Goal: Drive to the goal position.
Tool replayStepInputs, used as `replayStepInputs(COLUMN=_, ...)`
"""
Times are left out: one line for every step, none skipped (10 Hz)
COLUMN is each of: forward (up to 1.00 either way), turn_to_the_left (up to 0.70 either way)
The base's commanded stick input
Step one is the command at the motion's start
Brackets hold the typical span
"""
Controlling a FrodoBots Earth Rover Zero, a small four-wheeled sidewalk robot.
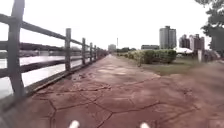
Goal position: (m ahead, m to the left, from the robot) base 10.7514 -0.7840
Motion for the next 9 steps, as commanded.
replayStepInputs(forward=0.70, turn_to_the_left=0.00)
replayStepInputs(forward=0.70, turn_to_the_left=0.00)
replayStepInputs(forward=0.70, turn_to_the_left=0.00)
replayStepInputs(forward=0.70, turn_to_the_left=0.00)
replayStepInputs(forward=0.70, turn_to_the_left=0.00)
replayStepInputs(forward=0.70, turn_to_the_left=0.00)
replayStepInputs(forward=0.70, turn_to_the_left=0.00)
replayStepInputs(forward=0.70, turn_to_the_left=0.00)
replayStepInputs(forward=0.70, turn_to_the_left=0.00)
